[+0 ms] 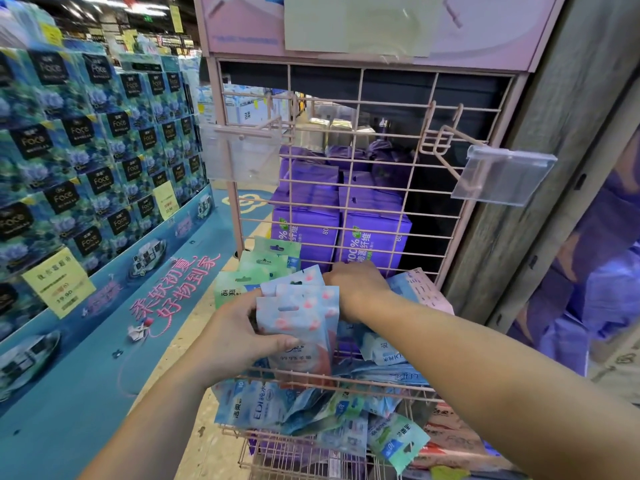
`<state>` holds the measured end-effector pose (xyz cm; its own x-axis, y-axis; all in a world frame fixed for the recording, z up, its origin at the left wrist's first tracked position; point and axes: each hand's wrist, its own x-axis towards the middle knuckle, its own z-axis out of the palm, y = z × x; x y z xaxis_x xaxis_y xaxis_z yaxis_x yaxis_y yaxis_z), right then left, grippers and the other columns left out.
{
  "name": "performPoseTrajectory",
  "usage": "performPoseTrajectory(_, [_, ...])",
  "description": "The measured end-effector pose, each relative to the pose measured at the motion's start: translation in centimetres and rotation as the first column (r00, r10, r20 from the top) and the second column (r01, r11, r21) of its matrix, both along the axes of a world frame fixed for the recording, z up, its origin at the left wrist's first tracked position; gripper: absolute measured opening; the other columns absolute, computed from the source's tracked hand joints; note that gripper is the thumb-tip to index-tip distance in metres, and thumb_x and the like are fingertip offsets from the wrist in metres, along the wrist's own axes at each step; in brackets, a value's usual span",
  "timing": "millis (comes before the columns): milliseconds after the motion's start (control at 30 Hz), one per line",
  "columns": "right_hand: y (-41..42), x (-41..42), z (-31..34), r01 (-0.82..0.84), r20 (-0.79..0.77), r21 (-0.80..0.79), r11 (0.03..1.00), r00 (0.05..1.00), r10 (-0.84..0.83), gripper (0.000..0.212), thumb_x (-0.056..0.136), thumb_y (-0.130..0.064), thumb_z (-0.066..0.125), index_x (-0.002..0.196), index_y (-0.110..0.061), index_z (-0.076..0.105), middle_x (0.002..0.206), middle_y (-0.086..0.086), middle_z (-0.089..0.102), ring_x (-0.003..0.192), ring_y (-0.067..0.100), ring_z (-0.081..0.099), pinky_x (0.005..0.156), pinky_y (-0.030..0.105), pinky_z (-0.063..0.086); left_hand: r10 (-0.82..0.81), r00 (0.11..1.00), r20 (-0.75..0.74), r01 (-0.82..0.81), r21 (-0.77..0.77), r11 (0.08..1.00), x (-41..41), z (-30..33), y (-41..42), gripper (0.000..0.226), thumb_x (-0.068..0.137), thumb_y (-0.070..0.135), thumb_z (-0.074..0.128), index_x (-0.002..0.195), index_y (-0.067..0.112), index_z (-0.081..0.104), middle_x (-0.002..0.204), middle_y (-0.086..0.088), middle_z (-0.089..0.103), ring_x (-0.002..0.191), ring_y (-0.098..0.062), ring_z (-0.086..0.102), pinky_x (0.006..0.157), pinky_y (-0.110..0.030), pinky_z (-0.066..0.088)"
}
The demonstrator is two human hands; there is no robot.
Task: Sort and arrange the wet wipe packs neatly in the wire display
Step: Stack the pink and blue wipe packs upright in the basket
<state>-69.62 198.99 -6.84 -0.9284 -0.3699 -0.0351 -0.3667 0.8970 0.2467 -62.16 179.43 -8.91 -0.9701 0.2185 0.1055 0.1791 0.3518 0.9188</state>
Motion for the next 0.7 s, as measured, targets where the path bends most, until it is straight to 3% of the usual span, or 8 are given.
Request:
performPoseTrajectory(133, [0.0,0.4,-0.3,0.03,-0.042,-0.125,0.992,0.998,-0.035,0.024,0.082,-0.017,0.054,0.104,-0.023,0.061,0.108,0.006,0.062,0.104,0.032,0.056,0.074,0.034,0.037,0.026,1.0,0.004,-0.026,-0.015,1.0,0.0,-0.1,0.0,0.045,0.064,0.008,0.086,0.099,0.027,0.066,0.095,0.026,0.071,0.084,0.005,0.069,0.066,-0.011,0.05])
performPoseTrajectory(233, [0.7,0.5,0.4,0.11,-0.027,-0.257,0.96,0.992,-0.121,0.015,0.078,-0.014,0.058,0.086,-0.025,0.054,0.102,0.004,0.065,0.099,0.031,0.059,0.066,0.031,0.036,0.052,0.999,0.003,-0.052,-0.016,0.998,0.0,-0.2,0.2,0.045,0.064,0.008,0.086,0.1,0.027,0.066,0.09,0.02,0.074,0.081,0.009,0.067,0.064,-0.007,0.048])
performPoseTrajectory(400, [3.1,0.4,2.6,0.168,0.012,-0.542,0.823,0.981,-0.192,0.02,0.075,-0.031,0.069,0.089,-0.022,0.058,0.098,0.0,0.064,0.092,0.025,0.059,0.067,0.03,0.042,0.054,0.998,0.01,-0.054,0.011,0.998,0.0,-0.1,0.6,0.049,0.065,0.004,0.085,0.107,0.017,0.066,0.096,0.012,0.072,0.084,0.006,0.068,0.063,-0.006,0.048])
performPoseTrajectory(467, [4.4,0.3,3.5,0.144,0.043,-0.739,0.659,0.985,-0.167,0.026,0.073,-0.031,0.075,0.095,-0.023,0.062,0.1,-0.002,0.069,0.093,0.02,0.063,0.078,0.032,0.05,0.067,0.998,0.012,-0.067,0.01,0.998,0.0,0.0,0.8,0.048,0.065,0.004,0.085,0.107,0.018,0.065,0.095,0.013,0.071,0.081,0.01,0.067,0.063,-0.006,0.048])
performPoseTrajectory(567, [5.8,0.6,4.0,0.12,0.105,-0.951,0.286,0.992,-0.068,0.03,0.075,-0.019,0.077,0.1,-0.028,0.063,0.104,-0.003,0.071,0.095,0.016,0.067,0.088,0.039,0.054,0.083,0.996,-0.029,-0.085,-0.077,0.993,-0.1,0.3,1.3,0.048,0.064,0.017,0.087,0.106,0.029,0.065,0.097,0.018,0.07,0.084,0.012,0.064,0.075,-0.018,0.051])
performPoseTrajectory(633, [6.6,1.0,3.9,0.104,0.1,-0.985,0.138,0.994,-0.04,0.029,0.077,-0.015,0.075,0.098,-0.03,0.062,0.103,-0.002,0.071,0.095,0.016,0.068,0.086,0.038,0.056,0.087,0.996,-0.03,-0.09,-0.118,0.989,-0.3,0.6,1.7,0.05,0.064,0.023,0.087,0.107,0.033,0.063,0.098,0.02,0.069,0.089,0.006,0.065,0.081,-0.027,0.052])
performPoseTrajectory(700, [7.3,1.8,3.9,0.102,0.102,-0.995,0.016,0.995,-0.013,0.03,0.08,-0.009,0.072,0.099,-0.031,0.061,0.1,-0.005,0.07,0.088,0.01,0.069,0.075,0.027,0.058,0.112,0.993,-0.032,-0.116,-0.179,0.977,-0.7,0.6,1.9,0.055,0.061,0.032,0.087,0.108,0.035,0.059,0.099,0.019,0.068,0.094,-0.005,0.065,0.083,-0.034,0.053])
